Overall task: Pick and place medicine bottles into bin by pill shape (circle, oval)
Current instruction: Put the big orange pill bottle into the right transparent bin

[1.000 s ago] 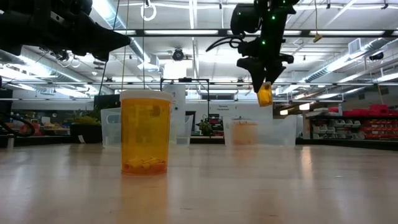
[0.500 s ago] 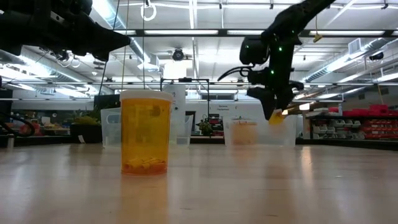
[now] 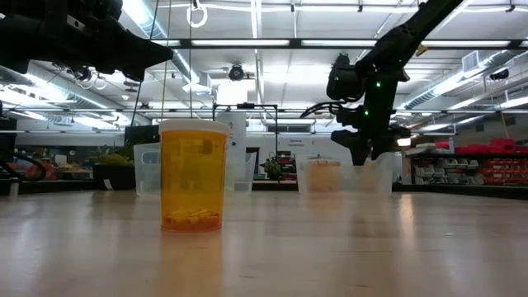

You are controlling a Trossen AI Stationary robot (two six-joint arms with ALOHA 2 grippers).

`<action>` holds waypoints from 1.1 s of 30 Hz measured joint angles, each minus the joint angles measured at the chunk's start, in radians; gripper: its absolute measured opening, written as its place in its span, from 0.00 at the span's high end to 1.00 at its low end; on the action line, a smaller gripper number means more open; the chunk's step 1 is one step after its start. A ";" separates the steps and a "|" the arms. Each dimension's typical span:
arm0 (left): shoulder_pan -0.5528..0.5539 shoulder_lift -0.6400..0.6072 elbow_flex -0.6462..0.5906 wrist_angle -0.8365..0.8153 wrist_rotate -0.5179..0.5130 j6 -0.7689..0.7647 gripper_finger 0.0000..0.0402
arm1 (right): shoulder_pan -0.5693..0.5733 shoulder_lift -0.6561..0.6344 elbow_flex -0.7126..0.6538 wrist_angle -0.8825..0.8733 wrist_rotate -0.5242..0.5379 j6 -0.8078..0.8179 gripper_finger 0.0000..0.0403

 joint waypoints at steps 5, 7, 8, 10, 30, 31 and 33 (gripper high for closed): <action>0.000 0.000 0.000 0.000 0.000 0.000 0.90 | 0.000 0.000 -0.004 0.014 -0.003 0.000 0.43; 0.000 0.000 0.000 0.000 0.000 0.000 0.90 | 0.000 0.000 -0.004 0.015 -0.005 0.000 0.43; 0.000 0.000 0.000 0.000 0.000 0.000 0.90 | 0.001 0.000 -0.004 0.015 -0.005 0.000 0.43; 0.000 0.000 0.000 0.000 0.000 0.000 0.91 | 0.001 0.000 -0.004 0.015 -0.005 0.000 0.42; 0.000 0.000 0.000 0.000 0.000 0.000 0.91 | 0.010 0.003 0.088 -0.097 -0.063 -0.011 0.35; 0.000 0.000 0.000 0.000 0.000 0.000 0.91 | 0.011 0.003 0.100 -0.113 -0.063 -0.011 0.35; 0.000 0.000 0.000 0.000 0.000 0.000 0.92 | 0.018 0.003 0.125 -0.144 -0.063 -0.010 0.35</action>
